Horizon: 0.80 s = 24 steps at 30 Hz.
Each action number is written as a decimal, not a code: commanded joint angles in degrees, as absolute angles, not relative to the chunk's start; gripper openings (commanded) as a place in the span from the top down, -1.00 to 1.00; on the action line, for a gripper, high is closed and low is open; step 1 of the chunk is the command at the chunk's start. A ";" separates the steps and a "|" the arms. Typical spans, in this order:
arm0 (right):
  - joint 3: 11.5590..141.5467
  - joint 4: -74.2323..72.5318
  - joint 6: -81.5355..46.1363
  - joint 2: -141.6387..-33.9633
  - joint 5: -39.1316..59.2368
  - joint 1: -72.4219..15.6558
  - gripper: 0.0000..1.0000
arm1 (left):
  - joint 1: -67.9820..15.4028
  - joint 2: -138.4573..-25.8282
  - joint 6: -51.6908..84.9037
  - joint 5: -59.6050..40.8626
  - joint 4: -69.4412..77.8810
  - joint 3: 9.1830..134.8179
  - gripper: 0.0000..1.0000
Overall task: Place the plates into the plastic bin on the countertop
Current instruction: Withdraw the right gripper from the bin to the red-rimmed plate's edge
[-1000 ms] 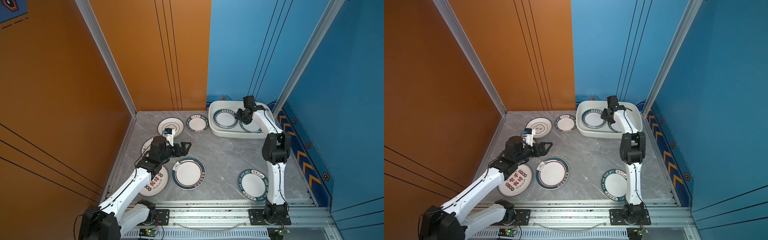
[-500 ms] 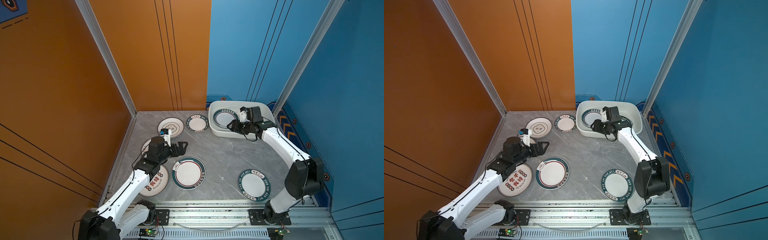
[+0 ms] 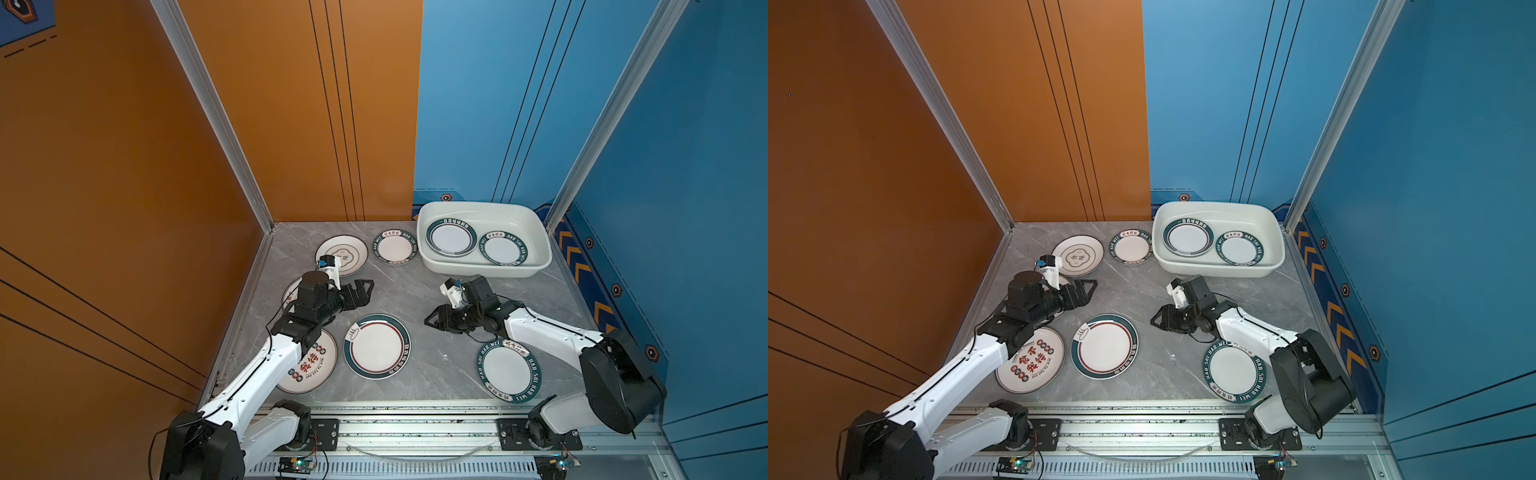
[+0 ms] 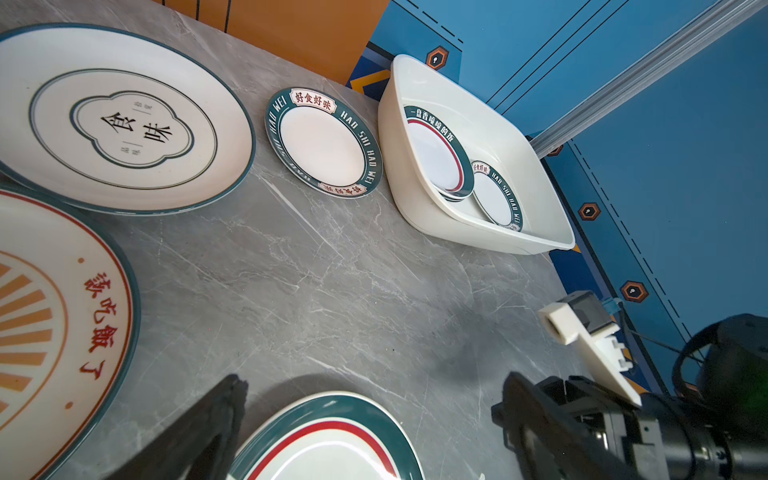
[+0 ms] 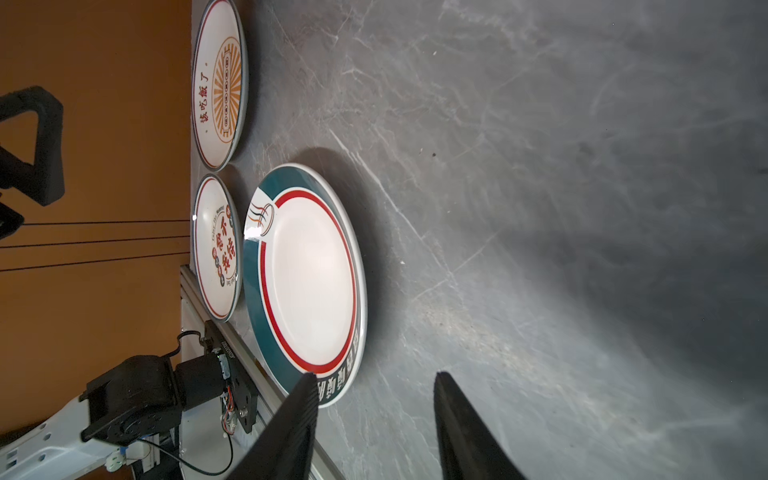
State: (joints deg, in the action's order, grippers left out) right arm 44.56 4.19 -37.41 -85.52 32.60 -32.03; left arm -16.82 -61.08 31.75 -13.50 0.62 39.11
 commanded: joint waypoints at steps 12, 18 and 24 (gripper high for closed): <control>42.80 -14.73 -45.72 -98.65 34.19 -38.22 0.05 | -17.67 -62.10 32.26 -14.08 1.71 38.94 -0.96; 43.80 -17.59 -47.56 -103.10 34.75 -39.73 0.11 | -17.66 -63.35 32.45 -14.06 2.80 38.62 -0.95; 45.24 -18.96 -48.95 -106.42 35.07 -42.12 0.38 | -17.58 -63.64 32.16 -14.33 2.90 38.40 -0.95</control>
